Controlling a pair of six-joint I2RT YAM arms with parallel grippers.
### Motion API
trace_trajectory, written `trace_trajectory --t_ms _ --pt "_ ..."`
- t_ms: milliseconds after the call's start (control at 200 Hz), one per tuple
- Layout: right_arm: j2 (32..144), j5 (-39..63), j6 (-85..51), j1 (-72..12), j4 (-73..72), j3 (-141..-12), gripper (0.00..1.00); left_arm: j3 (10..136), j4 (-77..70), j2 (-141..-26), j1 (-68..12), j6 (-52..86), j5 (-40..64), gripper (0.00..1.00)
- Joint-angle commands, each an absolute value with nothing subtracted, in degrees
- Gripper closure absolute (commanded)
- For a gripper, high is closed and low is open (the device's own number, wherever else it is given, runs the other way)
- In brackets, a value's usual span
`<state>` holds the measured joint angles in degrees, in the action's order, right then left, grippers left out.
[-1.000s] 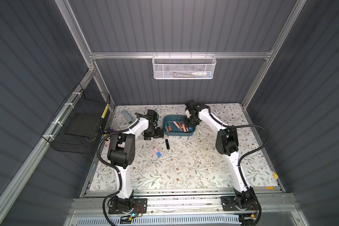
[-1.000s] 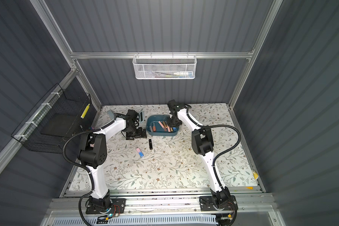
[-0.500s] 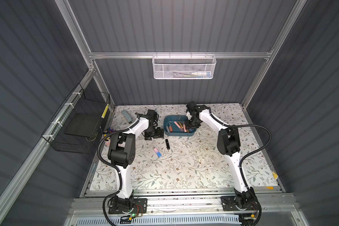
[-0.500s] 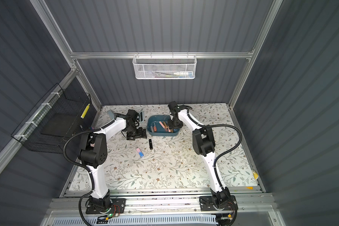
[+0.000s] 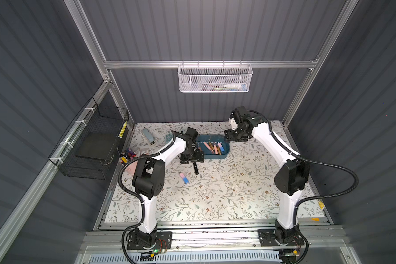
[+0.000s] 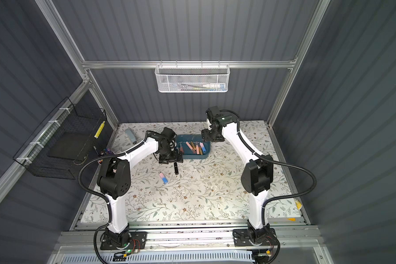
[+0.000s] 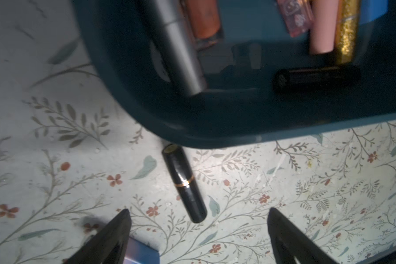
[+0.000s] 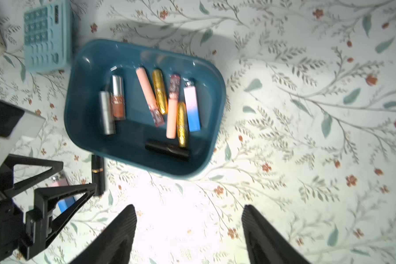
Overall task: Put the lipstick into the storage box
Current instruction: Pick up the lipstick at the center of the board.
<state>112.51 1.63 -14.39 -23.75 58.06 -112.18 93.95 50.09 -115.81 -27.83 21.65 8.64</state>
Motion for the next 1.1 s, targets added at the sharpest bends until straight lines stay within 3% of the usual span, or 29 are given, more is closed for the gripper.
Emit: trace_trajectory --t_ms 0,365,645,981,1091 --pt "108.12 0.23 -15.53 -22.88 58.02 -105.04 0.23 93.66 49.95 -117.12 -27.99 25.41 8.86 0.07" --pt "96.03 -0.97 -17.29 -22.78 52.8 -88.48 0.25 91.84 51.14 -118.56 -29.59 29.11 4.45 0.11" --pt "94.08 -0.39 -18.42 -22.71 51.11 -84.97 0.25 93.34 52.71 -120.82 -30.68 28.91 2.67 0.27" --pt "92.47 -0.62 -18.72 -22.73 50.42 -83.14 0.26 93.08 53.09 -121.93 -30.67 29.21 0.09 0.3" --pt "91.81 -0.95 -18.84 -22.76 50.55 -82.54 0.26 92.99 52.75 -122.45 -30.64 29.27 -0.17 0.35"
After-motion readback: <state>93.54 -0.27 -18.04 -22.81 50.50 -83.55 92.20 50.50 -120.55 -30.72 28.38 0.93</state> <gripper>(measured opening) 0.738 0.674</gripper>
